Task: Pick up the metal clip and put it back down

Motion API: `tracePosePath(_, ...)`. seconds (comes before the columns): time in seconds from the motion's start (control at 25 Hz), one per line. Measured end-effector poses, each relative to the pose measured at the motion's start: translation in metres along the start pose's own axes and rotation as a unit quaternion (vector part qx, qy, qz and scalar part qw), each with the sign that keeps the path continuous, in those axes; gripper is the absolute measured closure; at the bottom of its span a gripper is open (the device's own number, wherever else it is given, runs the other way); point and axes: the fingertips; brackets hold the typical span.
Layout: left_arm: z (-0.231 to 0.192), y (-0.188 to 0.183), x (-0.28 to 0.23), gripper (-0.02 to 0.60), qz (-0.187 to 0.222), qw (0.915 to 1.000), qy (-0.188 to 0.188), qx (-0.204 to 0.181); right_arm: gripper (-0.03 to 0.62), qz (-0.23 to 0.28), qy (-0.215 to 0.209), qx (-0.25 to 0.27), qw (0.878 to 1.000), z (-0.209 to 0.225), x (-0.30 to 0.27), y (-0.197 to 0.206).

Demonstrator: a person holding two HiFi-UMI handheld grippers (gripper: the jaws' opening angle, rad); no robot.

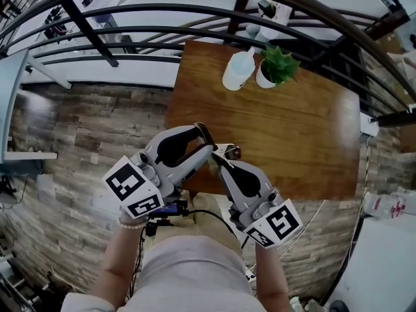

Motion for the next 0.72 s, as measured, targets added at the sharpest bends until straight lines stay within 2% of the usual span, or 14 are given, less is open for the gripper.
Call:
tracePosePath(0.52, -0.035, 0.051, 0.006, 0.437, -0.052, 0.9981, -0.026, 0.019, 0.568, -0.045, 0.019, -0.030, 0.998, 0.017, -0.009, 0.049)
tracePosePath(0.72, -0.049, 0.074, 0.006, 0.437, -0.072, 0.9962, -0.031, 0.040, 0.568, -0.063, 0.032, -0.045, 0.996, 0.026, -0.012, 0.071)
Point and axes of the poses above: the fingertips, and each gripper's own axes: x backward along the fingers, z to its right, y out of its underside, and after that the axes turned 6 degrees about z, right-handed
